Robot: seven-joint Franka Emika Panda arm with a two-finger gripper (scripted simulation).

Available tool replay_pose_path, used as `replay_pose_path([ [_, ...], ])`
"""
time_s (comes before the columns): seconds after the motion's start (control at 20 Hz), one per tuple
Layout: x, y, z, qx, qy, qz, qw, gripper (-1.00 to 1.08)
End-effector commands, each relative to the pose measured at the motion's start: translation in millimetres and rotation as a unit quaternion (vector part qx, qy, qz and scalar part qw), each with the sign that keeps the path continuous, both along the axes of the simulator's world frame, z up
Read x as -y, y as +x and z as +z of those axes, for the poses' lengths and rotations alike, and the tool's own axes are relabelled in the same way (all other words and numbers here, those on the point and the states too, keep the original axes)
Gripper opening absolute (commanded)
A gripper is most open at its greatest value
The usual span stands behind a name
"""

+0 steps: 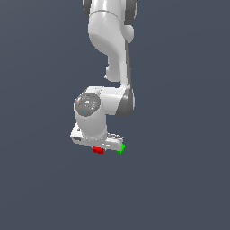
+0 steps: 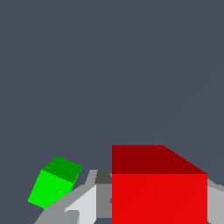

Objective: Stack the red cube on top of the green cube.

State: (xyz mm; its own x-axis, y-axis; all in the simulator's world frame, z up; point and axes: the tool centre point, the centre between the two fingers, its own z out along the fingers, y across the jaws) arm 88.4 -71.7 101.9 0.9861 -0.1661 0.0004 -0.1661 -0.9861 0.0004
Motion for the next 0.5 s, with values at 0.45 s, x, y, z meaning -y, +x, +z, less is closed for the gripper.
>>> replay_pose_path([
  [0.45,-83.8,-28.0,-35.5,0.0,0.0,0.001,1.0,-1.0],
])
